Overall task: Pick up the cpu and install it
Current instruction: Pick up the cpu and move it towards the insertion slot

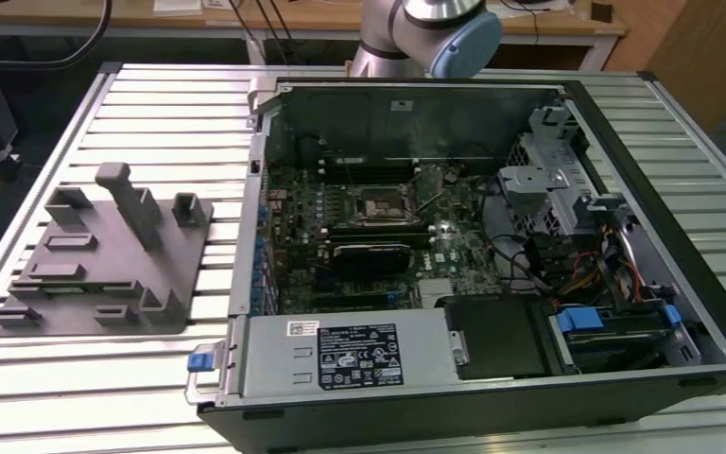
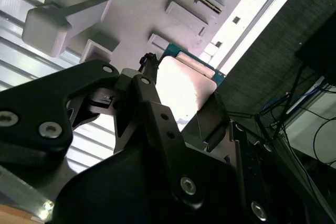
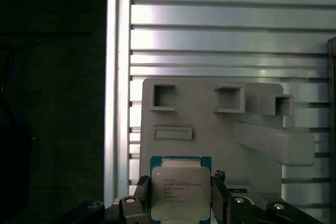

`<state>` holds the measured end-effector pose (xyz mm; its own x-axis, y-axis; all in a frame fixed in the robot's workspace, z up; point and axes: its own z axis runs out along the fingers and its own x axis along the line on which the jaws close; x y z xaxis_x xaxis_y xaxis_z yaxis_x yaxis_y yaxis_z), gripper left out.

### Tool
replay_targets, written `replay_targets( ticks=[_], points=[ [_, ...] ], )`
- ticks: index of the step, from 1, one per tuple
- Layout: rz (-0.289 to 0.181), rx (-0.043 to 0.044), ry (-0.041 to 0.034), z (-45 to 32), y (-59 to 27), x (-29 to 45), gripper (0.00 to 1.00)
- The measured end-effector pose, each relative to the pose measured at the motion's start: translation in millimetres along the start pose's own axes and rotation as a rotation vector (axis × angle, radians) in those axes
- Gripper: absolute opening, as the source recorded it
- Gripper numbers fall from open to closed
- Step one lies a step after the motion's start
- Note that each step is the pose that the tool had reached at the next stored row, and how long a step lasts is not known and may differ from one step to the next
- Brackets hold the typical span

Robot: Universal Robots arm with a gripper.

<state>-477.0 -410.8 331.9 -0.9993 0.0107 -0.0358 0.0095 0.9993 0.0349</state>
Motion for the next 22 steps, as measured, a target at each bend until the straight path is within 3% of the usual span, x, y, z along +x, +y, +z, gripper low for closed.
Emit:
replay_targets(
  ticks=[16,22],
  points=[
    [0.0,0.0,-0.0001,-23.2,1.5,-0.8,0.55],
    [0.0,0.0,0.0,-35.6,2.0,-1.2,0.55]
  ],
)
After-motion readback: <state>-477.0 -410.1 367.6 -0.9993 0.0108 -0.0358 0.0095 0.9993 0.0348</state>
